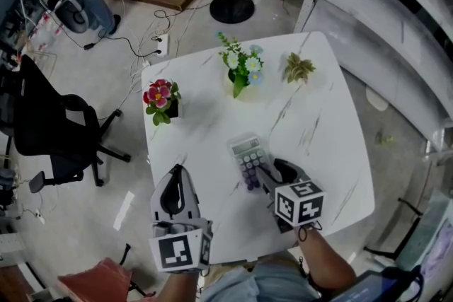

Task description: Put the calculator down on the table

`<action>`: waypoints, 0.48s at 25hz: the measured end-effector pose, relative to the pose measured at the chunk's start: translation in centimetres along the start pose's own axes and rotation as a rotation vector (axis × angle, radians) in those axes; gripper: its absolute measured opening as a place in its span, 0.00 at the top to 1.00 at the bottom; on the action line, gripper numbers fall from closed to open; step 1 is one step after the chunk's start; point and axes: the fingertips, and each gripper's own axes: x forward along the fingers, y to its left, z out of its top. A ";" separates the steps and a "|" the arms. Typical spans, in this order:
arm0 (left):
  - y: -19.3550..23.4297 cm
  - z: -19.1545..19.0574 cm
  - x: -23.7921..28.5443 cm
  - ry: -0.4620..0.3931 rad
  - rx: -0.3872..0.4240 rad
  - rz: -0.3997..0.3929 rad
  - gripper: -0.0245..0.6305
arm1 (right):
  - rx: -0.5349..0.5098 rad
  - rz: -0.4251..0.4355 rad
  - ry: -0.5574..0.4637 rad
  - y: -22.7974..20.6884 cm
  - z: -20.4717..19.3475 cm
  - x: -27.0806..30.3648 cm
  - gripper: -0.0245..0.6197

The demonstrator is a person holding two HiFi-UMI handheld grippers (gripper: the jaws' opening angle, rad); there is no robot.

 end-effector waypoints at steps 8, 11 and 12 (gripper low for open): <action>-1.2 5.1 -3.8 -0.113 -0.001 -0.003 0.95 | -0.149 0.024 -0.217 5.1 7.3 -6.3 0.64; -1.9 8.2 -5.8 -0.180 0.003 -0.007 0.95 | -0.237 0.039 -0.334 8.1 10.8 -9.8 0.67; -2.0 9.2 -6.4 -0.206 0.009 -0.008 0.95 | -0.267 0.042 -0.374 9.1 11.9 -10.9 0.68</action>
